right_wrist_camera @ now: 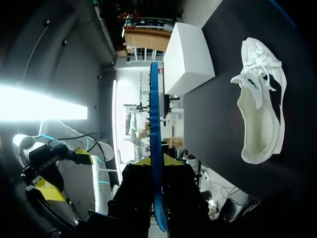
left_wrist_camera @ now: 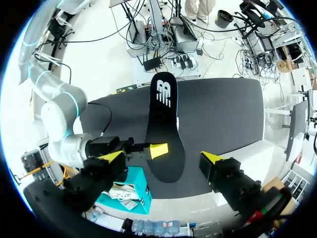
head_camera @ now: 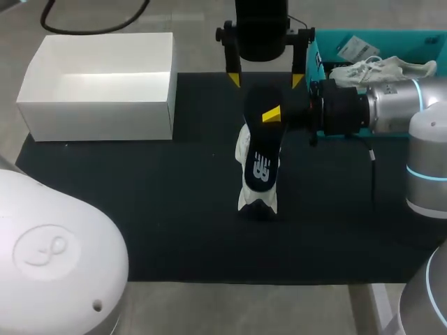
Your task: Take the shoe out of the shoebox, open the shoe tongue, remove and reinsert the insole, then place the shoe into the shoebox
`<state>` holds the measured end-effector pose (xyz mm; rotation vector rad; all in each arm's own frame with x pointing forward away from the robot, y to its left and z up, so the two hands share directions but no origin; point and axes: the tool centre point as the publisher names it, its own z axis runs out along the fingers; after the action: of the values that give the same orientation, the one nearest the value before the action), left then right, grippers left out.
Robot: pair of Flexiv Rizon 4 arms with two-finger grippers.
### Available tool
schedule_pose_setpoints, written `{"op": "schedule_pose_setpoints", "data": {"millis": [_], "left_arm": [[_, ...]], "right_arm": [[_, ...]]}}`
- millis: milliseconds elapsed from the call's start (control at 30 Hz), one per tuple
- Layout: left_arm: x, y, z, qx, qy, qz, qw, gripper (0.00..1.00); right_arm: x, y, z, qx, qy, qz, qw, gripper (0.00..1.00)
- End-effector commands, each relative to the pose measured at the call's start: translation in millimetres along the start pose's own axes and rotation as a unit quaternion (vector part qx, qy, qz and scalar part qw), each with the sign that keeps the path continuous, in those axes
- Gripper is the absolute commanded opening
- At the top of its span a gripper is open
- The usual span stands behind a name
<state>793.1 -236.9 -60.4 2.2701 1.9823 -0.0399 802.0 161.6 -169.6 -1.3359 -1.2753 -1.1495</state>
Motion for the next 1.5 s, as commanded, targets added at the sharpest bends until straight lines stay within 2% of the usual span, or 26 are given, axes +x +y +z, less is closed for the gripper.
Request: {"op": "schedule_pose_setpoints", "data": {"millis": [33, 200, 333, 500, 600, 733, 767, 867, 1033, 1200, 1267, 1333, 1400, 1500], "left_arm": [[-0.3, -1.3, 0.2, -0.002, -0.012, -0.007, 1.000, 1.00], [0.5, 0.7, -1.2, -0.004, -0.021, -0.010, 1.000, 1.00], [2.0, 3.0, -2.6, -0.008, -0.059, -0.006, 0.998, 1.00], [1.8, 4.9, -1.3, -0.013, -0.170, -0.018, 0.985, 1.00], [4.2, 6.7, 1.3, -0.008, -0.263, -0.042, 0.964, 1.00], [19.2, 14.1, 3.7, -0.027, -0.342, -0.051, 0.938, 1.00], [20.6, 15.2, 4.2, -0.021, -0.361, -0.058, 0.930, 1.00], [23.1, 14.4, 3.5, -0.004, -0.431, -0.103, 0.897, 1.00], [25.3, 18.1, -0.9, -0.023, -0.529, -0.089, 0.844, 1.00], [25.3, 14.8, -3.2, -0.034, -0.599, -0.066, 0.797, 1.00], [24.8, 13.7, -3.6, -0.023, -0.623, -0.086, 0.777, 1.00], [23.8, 13.9, -5.2, -0.029, -0.641, -0.103, 0.760, 1.00], [22.5, 15.3, -6.5, -0.035, -0.648, -0.123, 0.751, 1.00], [22.5, 15.3, -6.5, -0.035, -0.648, -0.123, 0.751, 1.00]], "right_arm": [[0.9, -2.1, 0.4, -0.002, -0.002, 0.001, 1.000, 0.00], [0.6, -2.2, 0.2, -0.002, -0.002, 0.002, 1.000, 0.00], [-1.0, -1.5, -3.4, -0.007, -0.002, 0.003, 1.000, 0.00], [-2.2, -0.9, -9.7, -0.016, 0.000, 0.005, 1.000, 0.00], [-0.7, -0.7, -12.8, -0.020, 0.000, 0.004, 1.000, 0.00], [1.0, -0.9, -15.9, -0.023, 0.001, 0.003, 1.000, 0.00], [1.0, -0.6, -16.8, -0.024, 0.001, 0.003, 1.000, 0.00], [0.5, 0.7, -18.9, -0.026, 0.001, 0.004, 1.000, 0.00], [2.1, 1.0, -23.2, -0.028, 0.000, 0.005, 1.000, 0.00], [8.0, 0.1, -29.8, -0.026, 0.013, 0.004, 1.000, 0.00], [8.8, 0.8, -32.3, -0.027, 0.011, 0.004, 1.000, 0.00], [8.5, 1.7, -33.7, -0.029, 0.009, 0.005, 1.000, 0.00], [8.5, 1.9, -33.8, -0.029, 0.008, 0.006, 1.000, 0.00], [8.6, 2.0, -33.8, -0.028, 0.008, 0.007, 1.000, 0.00]]}}
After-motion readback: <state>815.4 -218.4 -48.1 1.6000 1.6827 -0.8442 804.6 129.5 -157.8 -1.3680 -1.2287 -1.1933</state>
